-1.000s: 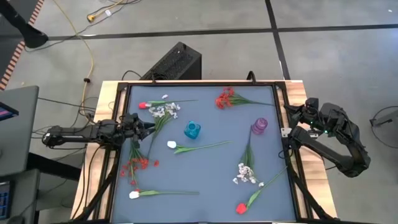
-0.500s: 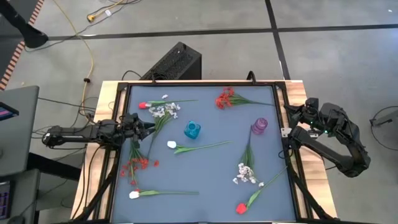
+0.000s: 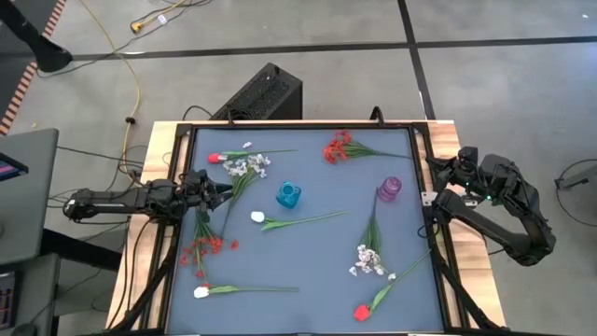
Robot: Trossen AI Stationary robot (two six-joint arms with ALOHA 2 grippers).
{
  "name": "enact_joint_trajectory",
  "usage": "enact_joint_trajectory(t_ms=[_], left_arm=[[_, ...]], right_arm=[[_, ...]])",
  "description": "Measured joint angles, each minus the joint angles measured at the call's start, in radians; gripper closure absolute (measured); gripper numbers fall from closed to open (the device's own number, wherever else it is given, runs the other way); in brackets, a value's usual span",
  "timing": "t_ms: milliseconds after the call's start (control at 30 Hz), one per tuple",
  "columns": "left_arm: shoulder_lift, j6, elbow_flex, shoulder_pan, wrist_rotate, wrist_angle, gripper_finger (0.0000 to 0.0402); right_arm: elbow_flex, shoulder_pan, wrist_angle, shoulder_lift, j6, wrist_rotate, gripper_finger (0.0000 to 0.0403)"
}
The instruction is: Sort flowers into vase by color
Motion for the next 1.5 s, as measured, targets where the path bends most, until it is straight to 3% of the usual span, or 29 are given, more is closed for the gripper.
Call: enact_joint_trajectory(t_ms=[600,1033,1133,1200,1367,1500], left_arm=[[0.000,-0.008,0.000,0.000,-0.007,0.002,0.0262],[0.000,-0.551,0.000,0.000,0.104,-0.008,0.0262],[0.000,-0.640,0.000,0.000,0.099,-0.001,0.0262],[0.000,-0.631,-0.003,0.000,0.087,0.020,0.0262],[0.002,-0.511,-0.003,0.000,0.026,0.154,0.0262],[0.043,-0.429,0.011,0.000,-0.019,0.212,0.0262]], right_arm=[[0.000,0.000,0.000,0.000,0.000,0.000,0.0365],[0.000,0.000,0.005,0.000,0.001,0.000,0.0365],[0.000,0.000,0.020,0.000,0.103,0.001,0.0365],[0.000,0.000,0.059,0.000,0.212,0.007,0.0365],[-0.014,0.003,0.227,0.023,0.183,0.005,0.0365],[-0.045,0.012,0.394,0.084,0.174,-0.060,0.0365]])
